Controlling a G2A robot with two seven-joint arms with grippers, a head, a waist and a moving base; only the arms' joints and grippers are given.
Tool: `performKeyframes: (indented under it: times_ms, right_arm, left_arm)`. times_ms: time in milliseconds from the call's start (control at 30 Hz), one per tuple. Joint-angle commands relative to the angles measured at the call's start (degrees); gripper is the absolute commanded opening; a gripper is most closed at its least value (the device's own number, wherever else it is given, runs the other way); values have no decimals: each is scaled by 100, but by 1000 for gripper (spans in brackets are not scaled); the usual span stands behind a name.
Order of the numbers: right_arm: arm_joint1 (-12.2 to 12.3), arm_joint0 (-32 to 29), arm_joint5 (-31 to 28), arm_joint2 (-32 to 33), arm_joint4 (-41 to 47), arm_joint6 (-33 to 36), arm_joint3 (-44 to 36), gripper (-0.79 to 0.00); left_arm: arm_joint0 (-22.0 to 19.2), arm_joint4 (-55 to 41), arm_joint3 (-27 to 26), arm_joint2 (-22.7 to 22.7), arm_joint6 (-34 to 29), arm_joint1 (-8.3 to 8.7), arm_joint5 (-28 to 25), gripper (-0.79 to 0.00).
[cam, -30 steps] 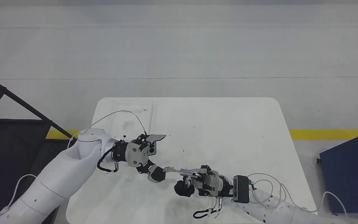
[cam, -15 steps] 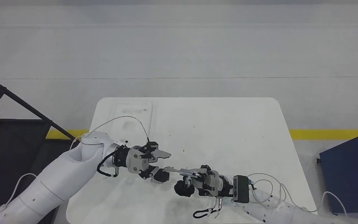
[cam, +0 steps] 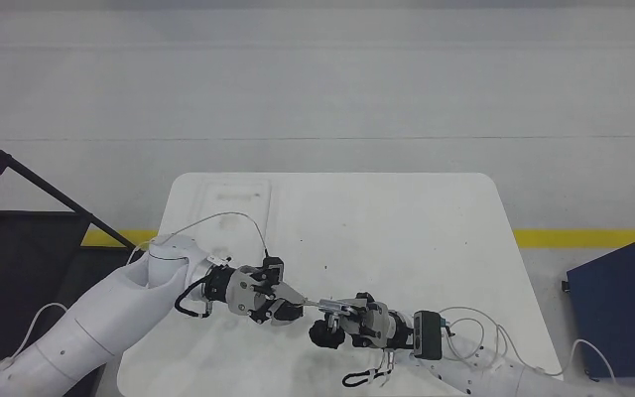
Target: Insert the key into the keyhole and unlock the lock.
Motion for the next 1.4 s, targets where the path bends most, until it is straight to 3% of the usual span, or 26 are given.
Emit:
performKeyframes:
  times_ms: [0, 233, 567, 700, 1100, 1367]
  right_arm:
    - [0, 0, 0, 0, 0, 0, 0, -785]
    - [0, 0, 0, 0, 0, 0, 0, -785]
    - [0, 0, 0, 0, 0, 0, 0, -785]
    - [0, 0, 0, 0, 0, 0, 0, -785]
    - [0, 0, 0, 0, 0, 0, 0, -785]
    - [0, 0, 0, 0, 0, 0, 0, -785]
  left_arm:
    - [-5, 9, 4, 15, -32, 9, -31, -779]
    - [-39, 646, -38, -63, -290, 25, -515, -785]
    - [261, 1587, -379, -275, -667, -49, -2852, -785]
    - [420, 2097, -524, -432, -392, -59, -3730, -785]
    - [1006, 3101, -875, -1220, 534, 8, -5624, -785]
    - [1481, 3954, -1241, -1667, 814, 88, -6182, -785]
